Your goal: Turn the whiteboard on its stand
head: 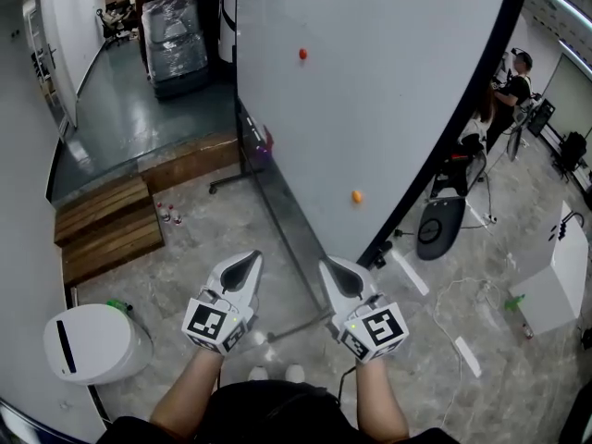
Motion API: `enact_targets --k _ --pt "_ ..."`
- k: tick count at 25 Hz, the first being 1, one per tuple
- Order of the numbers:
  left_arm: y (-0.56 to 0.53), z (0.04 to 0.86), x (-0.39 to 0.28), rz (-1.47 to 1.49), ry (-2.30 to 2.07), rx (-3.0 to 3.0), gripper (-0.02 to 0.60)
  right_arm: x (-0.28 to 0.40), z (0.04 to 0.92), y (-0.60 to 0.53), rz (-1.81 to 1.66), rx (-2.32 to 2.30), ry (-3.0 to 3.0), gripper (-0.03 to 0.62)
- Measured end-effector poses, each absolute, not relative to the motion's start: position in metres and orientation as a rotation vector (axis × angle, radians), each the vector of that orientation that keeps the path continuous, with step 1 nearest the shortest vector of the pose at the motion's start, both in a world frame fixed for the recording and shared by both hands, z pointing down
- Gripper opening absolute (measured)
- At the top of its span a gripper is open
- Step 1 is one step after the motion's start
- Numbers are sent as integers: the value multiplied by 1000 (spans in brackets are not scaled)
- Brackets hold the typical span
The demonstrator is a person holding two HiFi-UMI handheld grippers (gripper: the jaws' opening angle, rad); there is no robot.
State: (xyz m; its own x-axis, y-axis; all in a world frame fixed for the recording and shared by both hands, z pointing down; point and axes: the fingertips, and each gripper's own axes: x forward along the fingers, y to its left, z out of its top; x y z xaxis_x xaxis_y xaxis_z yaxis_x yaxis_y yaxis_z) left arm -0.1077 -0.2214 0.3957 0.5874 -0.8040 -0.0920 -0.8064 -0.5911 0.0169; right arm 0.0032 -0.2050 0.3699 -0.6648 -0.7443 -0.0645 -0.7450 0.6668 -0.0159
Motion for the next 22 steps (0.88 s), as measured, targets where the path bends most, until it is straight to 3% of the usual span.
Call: enact_targets --k 22 --pt "-202 403 -135 130 1470 -2751 2 -35 403 -186 -77 -1185 2876 8"
